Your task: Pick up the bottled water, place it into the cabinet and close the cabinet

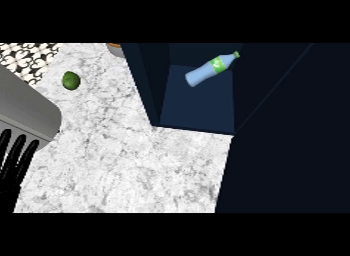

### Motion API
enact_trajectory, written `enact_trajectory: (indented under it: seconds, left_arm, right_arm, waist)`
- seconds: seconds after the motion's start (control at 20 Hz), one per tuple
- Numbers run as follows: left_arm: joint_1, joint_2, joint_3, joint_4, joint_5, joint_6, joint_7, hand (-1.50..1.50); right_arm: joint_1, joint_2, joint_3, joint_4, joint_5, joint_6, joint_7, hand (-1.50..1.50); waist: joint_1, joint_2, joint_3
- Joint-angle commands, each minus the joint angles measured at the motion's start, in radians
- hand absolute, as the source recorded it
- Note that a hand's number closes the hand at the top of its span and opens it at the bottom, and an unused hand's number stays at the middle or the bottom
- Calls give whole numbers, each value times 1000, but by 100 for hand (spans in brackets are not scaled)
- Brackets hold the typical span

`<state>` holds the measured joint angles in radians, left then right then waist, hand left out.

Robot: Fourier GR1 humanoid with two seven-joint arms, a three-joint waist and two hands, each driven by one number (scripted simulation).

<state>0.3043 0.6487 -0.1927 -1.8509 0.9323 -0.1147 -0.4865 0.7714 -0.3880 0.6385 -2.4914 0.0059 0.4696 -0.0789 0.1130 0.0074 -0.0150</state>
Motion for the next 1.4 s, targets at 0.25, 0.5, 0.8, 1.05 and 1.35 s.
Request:
enact_trajectory:
  seconds: [0.25, 0.5, 0.8, 1.05, 1.35]
  left_arm:
    - [15, 59, 35, -11, 36, -87, 19, -150]
    - [11, 74, 47, -17, 38, -107, 20, -150]
    - [-4, 89, 52, -5, 47, -126, 34, -150]
    - [0, 99, 71, 9, 53, -136, 31, -150]
    - [-5, 105, 88, 18, 65, -140, 33, -150]
  right_arm:
    - [-152, 30, 182, -13, 6, 41, 134, 150]
    - [-216, 14, 146, -9, -2, 53, 158, 150]
    - [-349, -68, 76, -30, 33, 123, 170, 150]
    - [-396, -51, 81, -13, 5, 113, 204, 150]
    - [-448, -76, 55, -13, -3, 134, 223, 150]
  waist:
    - [73, 22, -3]
    - [110, 29, -6]
    - [136, 26, -13]
    - [120, 22, -14]
    - [118, 22, -16]
